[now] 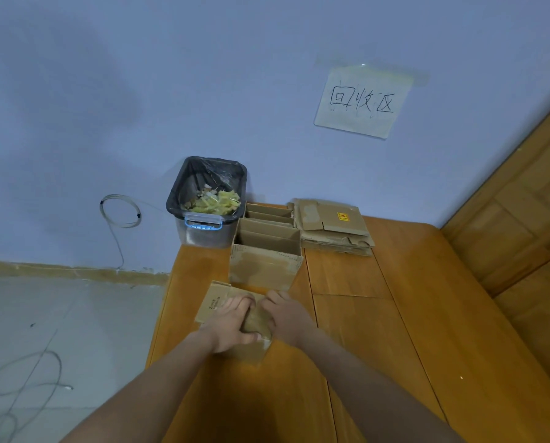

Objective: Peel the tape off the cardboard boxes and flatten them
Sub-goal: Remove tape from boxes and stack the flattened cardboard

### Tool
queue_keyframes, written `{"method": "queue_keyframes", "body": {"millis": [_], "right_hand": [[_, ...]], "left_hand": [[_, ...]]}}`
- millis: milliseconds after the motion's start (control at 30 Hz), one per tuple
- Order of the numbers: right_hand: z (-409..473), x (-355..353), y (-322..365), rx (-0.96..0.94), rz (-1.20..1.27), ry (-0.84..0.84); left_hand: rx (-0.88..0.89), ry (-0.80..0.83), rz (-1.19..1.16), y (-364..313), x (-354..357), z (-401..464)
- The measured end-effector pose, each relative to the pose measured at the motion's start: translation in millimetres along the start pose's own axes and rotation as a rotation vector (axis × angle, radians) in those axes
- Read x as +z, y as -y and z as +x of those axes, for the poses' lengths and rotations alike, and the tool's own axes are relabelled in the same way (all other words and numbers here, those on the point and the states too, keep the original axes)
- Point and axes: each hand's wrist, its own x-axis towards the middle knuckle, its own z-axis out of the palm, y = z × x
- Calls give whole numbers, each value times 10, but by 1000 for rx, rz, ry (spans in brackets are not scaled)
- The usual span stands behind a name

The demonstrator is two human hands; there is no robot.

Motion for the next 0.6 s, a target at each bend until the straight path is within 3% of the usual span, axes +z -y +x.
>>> {"method": "queue_keyframes", "body": {"millis": [233, 600], "right_hand": [[-9, -52, -112, -73, -85, 5], [-49, 16, -87, -65, 59, -27]], "left_hand": [[-3, -3, -30, 0, -4, -17], [1, -13, -44, 31, 18, -18]]}}
